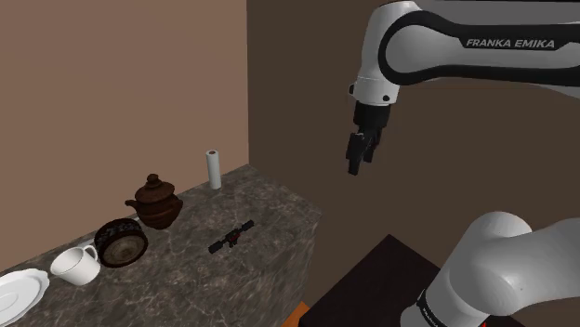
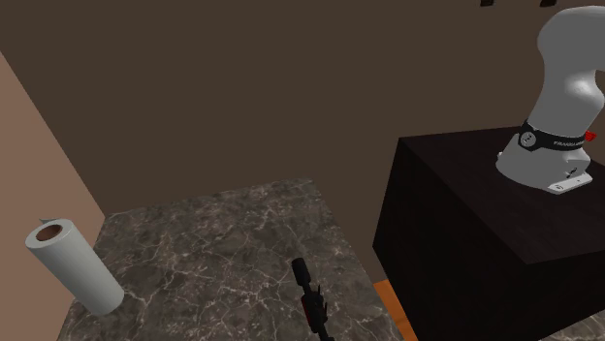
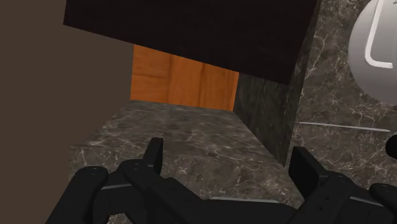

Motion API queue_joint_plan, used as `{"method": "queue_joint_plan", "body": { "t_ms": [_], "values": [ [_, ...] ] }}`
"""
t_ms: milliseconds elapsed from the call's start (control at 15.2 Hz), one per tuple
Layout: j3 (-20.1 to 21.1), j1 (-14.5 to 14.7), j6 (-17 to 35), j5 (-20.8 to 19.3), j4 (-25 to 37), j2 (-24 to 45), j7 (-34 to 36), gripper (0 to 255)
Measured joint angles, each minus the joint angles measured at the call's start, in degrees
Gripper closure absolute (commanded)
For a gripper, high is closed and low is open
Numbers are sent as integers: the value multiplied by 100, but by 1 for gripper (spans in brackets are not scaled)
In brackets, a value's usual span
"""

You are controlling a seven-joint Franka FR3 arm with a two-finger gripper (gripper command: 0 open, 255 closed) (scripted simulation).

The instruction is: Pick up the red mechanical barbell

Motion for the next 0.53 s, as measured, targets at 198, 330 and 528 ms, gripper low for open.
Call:
{"method": "queue_joint_plan", "body": {
  "t_ms": [198,330,528],
  "values": [
    [126,-12,128,67,20,198,214,0],
    [342,-20,349,176,71,541,567,0],
    [631,-57,631,287,230,1095,1110,0]
  ]
}}
